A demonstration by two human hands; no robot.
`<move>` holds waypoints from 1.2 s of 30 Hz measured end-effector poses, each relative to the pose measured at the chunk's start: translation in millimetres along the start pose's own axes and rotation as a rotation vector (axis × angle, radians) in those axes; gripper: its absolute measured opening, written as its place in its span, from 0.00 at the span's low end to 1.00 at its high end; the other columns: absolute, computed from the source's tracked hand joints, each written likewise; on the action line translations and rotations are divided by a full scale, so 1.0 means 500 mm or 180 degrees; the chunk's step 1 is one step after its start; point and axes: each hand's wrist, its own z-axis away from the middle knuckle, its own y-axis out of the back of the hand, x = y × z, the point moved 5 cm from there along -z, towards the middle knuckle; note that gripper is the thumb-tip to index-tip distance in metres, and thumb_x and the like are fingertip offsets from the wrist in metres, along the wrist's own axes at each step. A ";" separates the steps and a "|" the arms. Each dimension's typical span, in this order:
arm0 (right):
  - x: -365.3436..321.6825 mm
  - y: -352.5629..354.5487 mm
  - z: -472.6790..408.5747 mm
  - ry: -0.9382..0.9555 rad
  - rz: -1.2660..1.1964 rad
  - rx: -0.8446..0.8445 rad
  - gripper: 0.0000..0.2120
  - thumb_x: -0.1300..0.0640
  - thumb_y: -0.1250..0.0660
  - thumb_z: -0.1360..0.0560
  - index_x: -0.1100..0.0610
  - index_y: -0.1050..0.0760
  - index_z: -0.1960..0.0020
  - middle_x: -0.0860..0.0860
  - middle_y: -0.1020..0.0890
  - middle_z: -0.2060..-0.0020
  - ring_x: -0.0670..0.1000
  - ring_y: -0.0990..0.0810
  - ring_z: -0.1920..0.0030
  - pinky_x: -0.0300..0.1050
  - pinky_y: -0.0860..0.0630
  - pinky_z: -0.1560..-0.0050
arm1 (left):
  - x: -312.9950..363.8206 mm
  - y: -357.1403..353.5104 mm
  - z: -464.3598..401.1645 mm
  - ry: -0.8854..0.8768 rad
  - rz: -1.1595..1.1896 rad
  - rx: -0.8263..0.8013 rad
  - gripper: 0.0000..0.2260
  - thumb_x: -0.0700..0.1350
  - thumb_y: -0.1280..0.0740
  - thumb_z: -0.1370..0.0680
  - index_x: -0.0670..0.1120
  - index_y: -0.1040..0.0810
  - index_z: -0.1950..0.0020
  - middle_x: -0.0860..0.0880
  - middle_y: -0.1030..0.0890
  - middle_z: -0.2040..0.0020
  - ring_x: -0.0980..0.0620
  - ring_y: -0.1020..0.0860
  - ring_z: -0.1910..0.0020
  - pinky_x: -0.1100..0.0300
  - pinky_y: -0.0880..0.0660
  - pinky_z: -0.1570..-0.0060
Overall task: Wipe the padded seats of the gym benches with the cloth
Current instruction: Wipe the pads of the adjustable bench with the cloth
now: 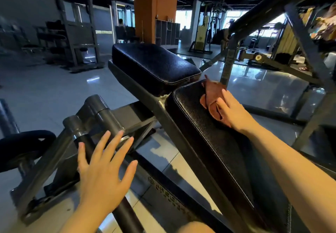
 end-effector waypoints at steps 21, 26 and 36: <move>-0.050 -0.080 0.305 0.0707 0.0914 0.0612 0.44 0.37 0.34 0.26 0.49 0.54 0.20 0.54 0.48 0.21 0.58 0.50 0.22 0.54 0.60 0.27 | 0.097 -0.033 0.130 0.0110 -0.0240 0.0147 0.26 0.61 0.47 0.21 0.48 0.23 0.33 0.45 0.25 0.32 0.41 0.35 0.28 0.38 0.54 0.27; 0.084 -0.080 0.446 -0.0119 0.0702 0.0281 0.43 0.26 0.49 0.28 0.43 0.59 0.22 0.46 0.57 0.22 0.53 0.56 0.21 0.51 0.65 0.26 | 0.122 -0.042 0.158 0.0215 -0.0204 0.0123 0.28 0.63 0.50 0.20 0.47 0.22 0.34 0.44 0.24 0.33 0.39 0.35 0.28 0.44 0.61 0.26; -0.094 -0.053 0.220 0.0882 0.0271 0.0125 0.30 0.37 0.55 0.18 0.45 0.55 0.20 0.50 0.54 0.20 0.53 0.58 0.21 0.56 0.62 0.24 | 0.134 -0.054 0.162 0.0286 -0.0212 0.0375 0.23 0.56 0.43 0.23 0.46 0.20 0.37 0.44 0.22 0.35 0.40 0.35 0.29 0.42 0.58 0.26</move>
